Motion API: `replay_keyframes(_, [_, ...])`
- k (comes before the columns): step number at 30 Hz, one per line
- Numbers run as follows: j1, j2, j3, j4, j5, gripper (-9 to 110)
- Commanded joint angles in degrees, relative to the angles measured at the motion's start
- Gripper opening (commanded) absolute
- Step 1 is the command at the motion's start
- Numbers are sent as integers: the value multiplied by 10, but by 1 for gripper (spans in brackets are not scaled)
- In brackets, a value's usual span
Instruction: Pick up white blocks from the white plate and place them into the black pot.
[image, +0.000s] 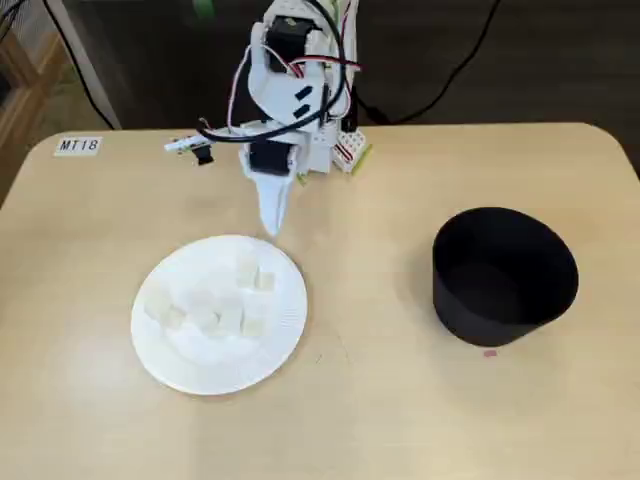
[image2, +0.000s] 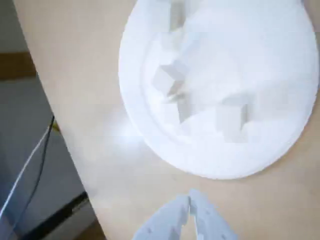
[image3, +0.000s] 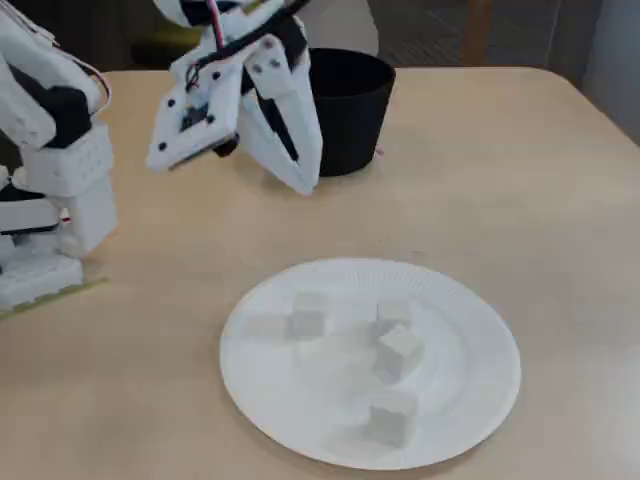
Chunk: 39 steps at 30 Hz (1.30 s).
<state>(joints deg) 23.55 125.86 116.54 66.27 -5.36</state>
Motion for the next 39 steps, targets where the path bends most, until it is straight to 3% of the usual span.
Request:
replay_keyframes(1, [44,-126,-125,37,6,-2])
replay_keyframes(3, [62,-185,-177,52,11,-1])
replay_keyframes(8, [90,-236,-209,45,-1,21])
replay_keyframes(12, [112,-279,-233,46,2,30])
replay_keyframes(24, [128,-432,-334,29,-50,31])
replay_keyframes(39, [154,-539,-397,30,-17,31])
